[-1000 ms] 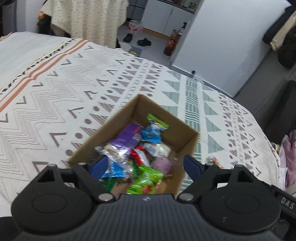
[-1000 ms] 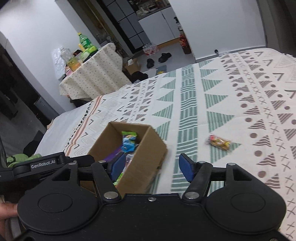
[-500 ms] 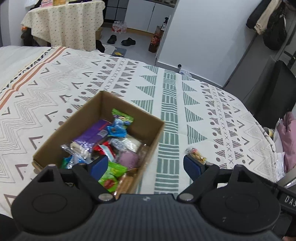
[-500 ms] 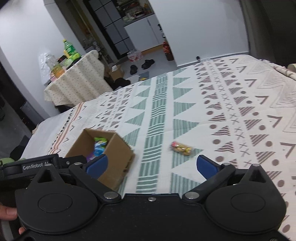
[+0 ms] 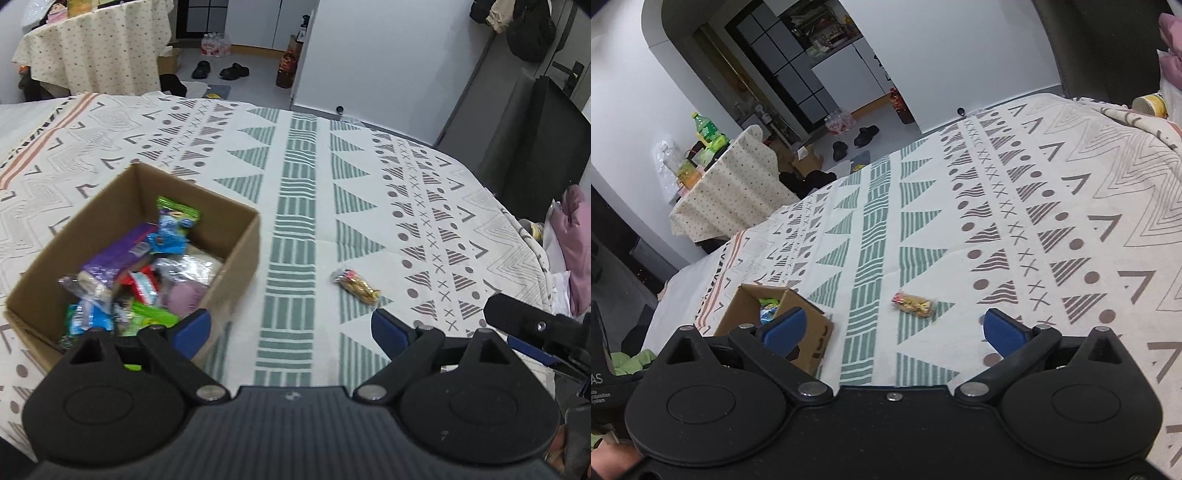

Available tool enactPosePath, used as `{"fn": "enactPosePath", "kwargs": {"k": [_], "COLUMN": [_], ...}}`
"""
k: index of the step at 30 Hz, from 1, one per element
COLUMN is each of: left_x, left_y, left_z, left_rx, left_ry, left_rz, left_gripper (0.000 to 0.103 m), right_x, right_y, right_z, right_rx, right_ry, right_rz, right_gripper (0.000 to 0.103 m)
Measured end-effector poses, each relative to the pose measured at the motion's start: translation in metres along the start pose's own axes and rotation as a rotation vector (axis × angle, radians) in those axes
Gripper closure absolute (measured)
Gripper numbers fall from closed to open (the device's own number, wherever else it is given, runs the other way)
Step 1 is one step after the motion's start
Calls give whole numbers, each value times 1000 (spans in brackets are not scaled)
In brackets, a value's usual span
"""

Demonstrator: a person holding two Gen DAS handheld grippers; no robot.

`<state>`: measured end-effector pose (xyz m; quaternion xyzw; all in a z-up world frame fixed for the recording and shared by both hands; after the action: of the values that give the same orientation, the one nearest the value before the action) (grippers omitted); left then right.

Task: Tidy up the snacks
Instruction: 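Move the left gripper to the peanut snack packet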

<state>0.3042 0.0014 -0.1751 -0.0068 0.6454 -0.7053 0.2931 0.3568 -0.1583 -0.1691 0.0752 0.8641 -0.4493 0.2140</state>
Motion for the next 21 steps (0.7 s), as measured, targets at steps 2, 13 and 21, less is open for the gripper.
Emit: {"fn": "enactPosePath", "kwargs": {"k": [2,13,21], "left_x": [-1,-10,-20], "left_y": [6,39,70], "left_z": [4,17,28], "left_rx": [-1,18,65], "left_ry": [-2,-3,-13], "left_rz": [-4,-23,-30], "left_gripper": [10,10,14], "right_x": [-1,-4,-8], "right_y": [2,30,42], "right_z": [9,40,63], "right_rx": [-3,3,40], "right_ry": [27,119,167], "right_rz": [-2,-36,-50], "right_gripper": [0,4,23]}}
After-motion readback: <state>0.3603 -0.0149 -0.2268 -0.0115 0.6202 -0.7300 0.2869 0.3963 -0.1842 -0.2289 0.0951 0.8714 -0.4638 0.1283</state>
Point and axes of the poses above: each gripper's, at about its wrist camera, not at the fingertips, and y roughly the way its jaws point, z to its right, x to its underside, the point moved 9 cm from there along y, roughly the way its jaws point, and after that the axes turned 12 degrees about -z, right-handed, at the moved point
